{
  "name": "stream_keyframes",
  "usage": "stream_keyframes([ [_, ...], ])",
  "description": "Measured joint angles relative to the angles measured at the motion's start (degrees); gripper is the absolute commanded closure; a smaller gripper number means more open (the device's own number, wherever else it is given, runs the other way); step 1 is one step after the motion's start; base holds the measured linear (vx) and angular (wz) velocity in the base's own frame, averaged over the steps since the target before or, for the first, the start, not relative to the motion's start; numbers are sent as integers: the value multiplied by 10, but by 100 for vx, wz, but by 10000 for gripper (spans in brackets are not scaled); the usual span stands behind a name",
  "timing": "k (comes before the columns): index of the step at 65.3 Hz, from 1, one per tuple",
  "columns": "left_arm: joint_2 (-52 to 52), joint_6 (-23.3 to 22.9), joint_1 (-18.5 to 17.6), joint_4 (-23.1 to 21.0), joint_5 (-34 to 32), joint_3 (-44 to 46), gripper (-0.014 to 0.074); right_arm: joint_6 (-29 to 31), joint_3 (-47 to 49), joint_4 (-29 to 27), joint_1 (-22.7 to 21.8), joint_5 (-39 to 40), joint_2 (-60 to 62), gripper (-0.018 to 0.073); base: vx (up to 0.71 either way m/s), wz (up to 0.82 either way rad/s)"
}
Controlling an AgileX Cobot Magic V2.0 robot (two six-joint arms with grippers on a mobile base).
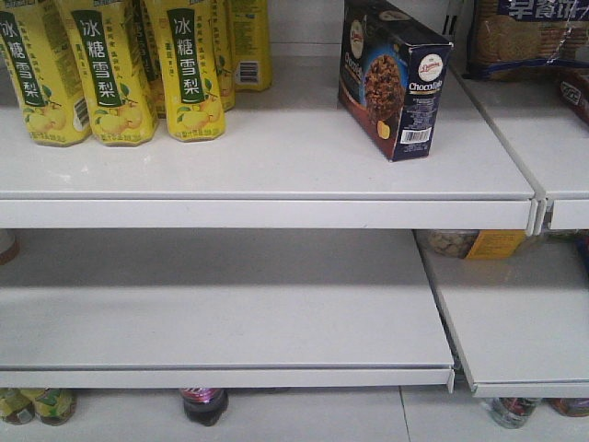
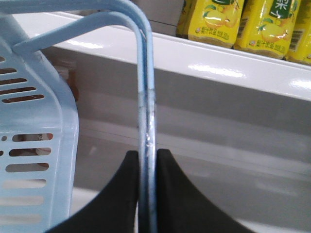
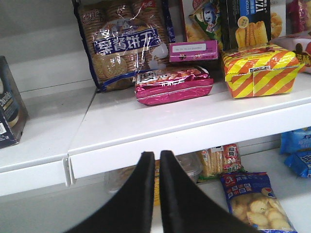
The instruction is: Left arm holds basket, right arm returns cookies
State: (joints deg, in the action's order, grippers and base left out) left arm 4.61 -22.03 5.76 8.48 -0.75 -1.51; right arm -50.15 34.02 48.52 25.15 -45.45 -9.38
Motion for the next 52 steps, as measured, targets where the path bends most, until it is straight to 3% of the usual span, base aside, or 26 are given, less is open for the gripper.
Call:
stream_keyframes([
  [9,-42,1,20,11,20,-4,596,0,0,0,0,0,0,570,0,0],
  [24,-50,19,22,16,86,-4,596,0,0,0,0,0,0,570,0,0],
  [39,-50,21,-8,11,121,-5,596,0,0,0,0,0,0,570,0,0],
  [52,-50,21,-13,11,130,-5,596,0,0,0,0,0,0,570,0,0],
])
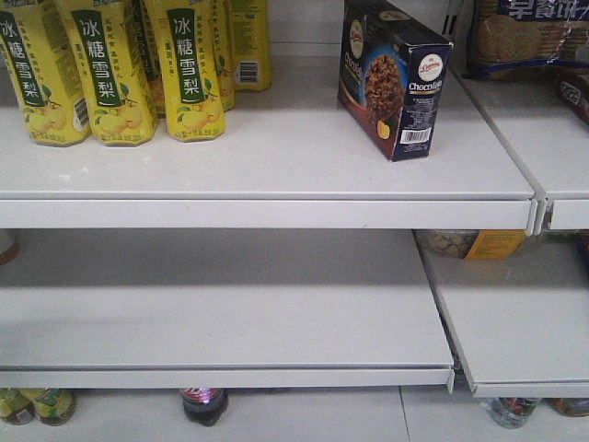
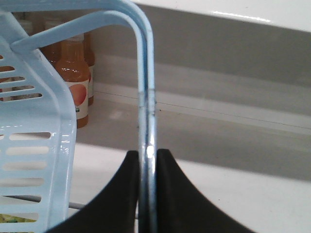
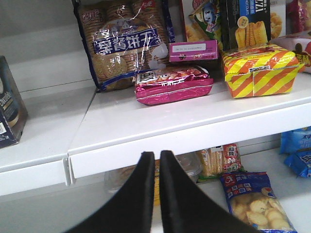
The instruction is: Left arm holds basket, right arm returns cookies
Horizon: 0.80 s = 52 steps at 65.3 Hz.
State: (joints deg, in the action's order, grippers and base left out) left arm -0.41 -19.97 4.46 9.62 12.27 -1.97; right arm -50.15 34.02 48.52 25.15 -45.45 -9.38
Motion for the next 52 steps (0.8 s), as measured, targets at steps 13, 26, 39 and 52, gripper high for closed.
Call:
stream_keyframes([
  [13,0,0,0,-15,1,0,596,0,0,0,0,0,0,570,0,0],
  [26,0,1,0,-27,-42,0,596,0,0,0,0,0,0,570,0,0],
  [39,0,74,0,-96,-63,0,596,0,0,0,0,0,0,570,0,0],
  [52,0,163,0,-158,-59,0,596,0,0,0,0,0,0,570,0,0],
])
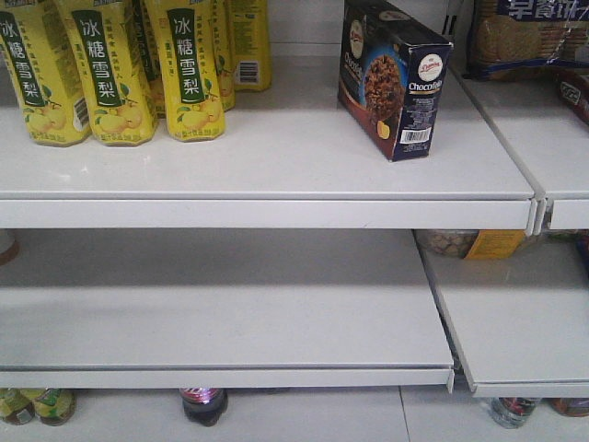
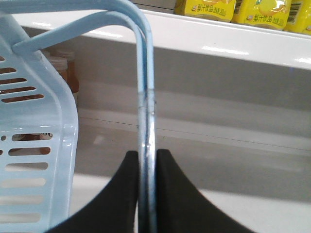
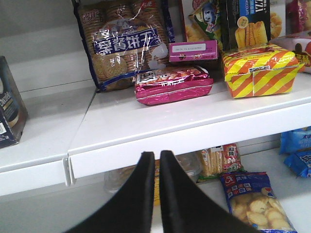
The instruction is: Left arm holds basket, right arm returns cookies
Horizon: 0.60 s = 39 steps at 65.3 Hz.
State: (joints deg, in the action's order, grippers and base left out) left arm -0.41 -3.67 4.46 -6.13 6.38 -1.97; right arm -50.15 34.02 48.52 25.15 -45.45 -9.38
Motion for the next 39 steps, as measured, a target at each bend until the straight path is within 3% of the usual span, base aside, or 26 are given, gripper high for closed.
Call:
stream_keyframes([
  [39,0,11,0,-3,4,0,596,0,0,0,0,0,0,570,0,0],
])
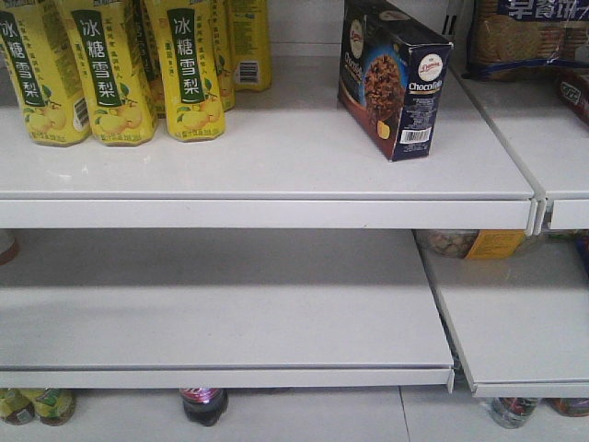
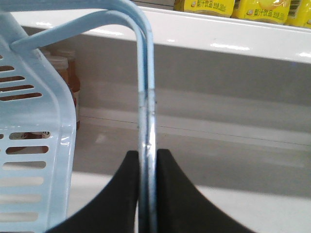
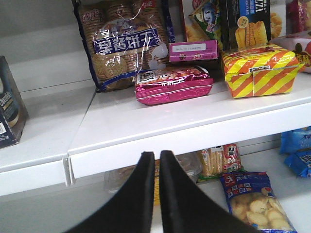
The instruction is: Left arm holds basket, right arm returns cookies
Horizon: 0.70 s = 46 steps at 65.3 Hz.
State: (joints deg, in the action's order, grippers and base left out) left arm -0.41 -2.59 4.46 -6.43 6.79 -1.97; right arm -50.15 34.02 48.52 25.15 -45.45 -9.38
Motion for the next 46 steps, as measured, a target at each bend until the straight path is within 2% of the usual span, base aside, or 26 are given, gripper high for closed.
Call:
stream_keyframes([
  [35,0,0,0,0,0,0,596,0,0,1,0,0,0,570,0,0],
  [46,0,0,0,-1,0,0,596,8,0,37,0,1,0,570,0,0],
])
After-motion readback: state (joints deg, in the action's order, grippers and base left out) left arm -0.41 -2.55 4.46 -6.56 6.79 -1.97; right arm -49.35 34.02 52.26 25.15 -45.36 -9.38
